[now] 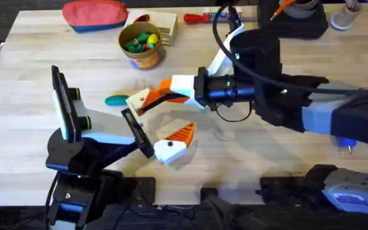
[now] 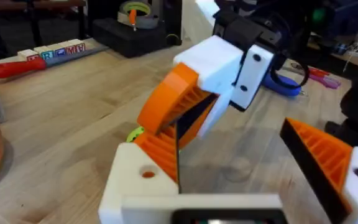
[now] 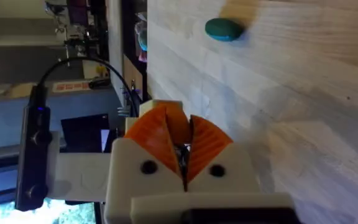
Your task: Pick up the gripper from the table and insert it into the empty holder that is missing its gripper. Then pick up a screw, insert it into the mounting hole, and use the screwdriver to tighten it. Finally, clean up the table by picking up the vegetable and placing it into the bucket.
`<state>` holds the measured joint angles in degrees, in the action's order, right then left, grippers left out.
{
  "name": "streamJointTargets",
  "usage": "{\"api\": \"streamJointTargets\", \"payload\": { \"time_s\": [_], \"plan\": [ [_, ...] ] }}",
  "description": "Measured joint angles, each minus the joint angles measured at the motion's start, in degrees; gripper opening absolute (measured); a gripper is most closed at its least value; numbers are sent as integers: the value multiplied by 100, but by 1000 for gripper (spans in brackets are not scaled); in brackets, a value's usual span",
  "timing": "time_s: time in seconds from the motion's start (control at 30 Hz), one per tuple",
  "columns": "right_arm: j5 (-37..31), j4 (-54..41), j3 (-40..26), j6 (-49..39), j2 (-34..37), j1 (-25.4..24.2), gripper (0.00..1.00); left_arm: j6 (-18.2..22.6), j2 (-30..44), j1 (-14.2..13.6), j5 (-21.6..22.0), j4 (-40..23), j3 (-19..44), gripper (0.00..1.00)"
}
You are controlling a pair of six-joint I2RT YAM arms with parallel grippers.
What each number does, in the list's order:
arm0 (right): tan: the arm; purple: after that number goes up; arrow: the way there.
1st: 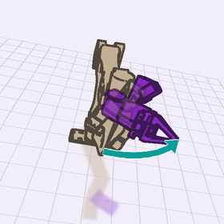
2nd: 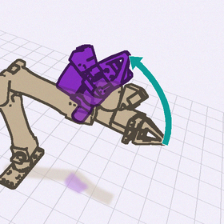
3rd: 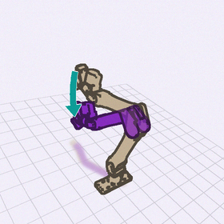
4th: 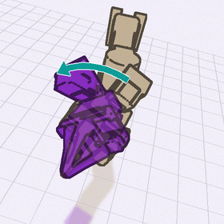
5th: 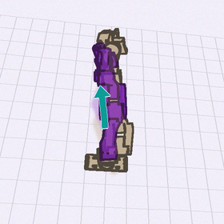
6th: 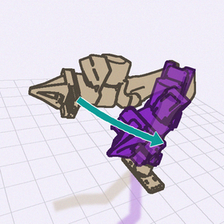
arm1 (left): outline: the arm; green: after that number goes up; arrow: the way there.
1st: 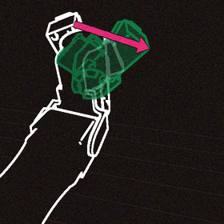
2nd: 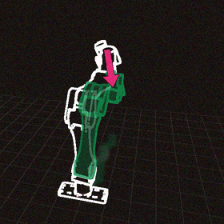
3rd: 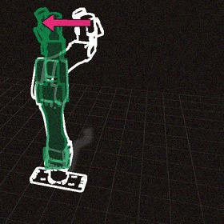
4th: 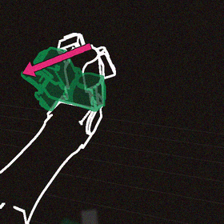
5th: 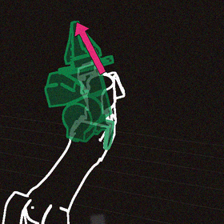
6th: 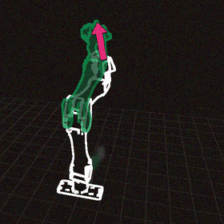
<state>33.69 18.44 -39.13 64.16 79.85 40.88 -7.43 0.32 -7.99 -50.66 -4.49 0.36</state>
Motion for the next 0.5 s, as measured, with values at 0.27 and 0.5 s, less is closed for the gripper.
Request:
{"api": "streamJointTargets", "payload": {
  "time_s": [0.27,0.5],
  "plan": [
    [-68,2,0,-41,-2,26,3,-44,0,0,50,4,0,988],
    [-65,-2,0,-219,-2,37,160,-192,0,-2,101,24,0,988]
  ]
}}
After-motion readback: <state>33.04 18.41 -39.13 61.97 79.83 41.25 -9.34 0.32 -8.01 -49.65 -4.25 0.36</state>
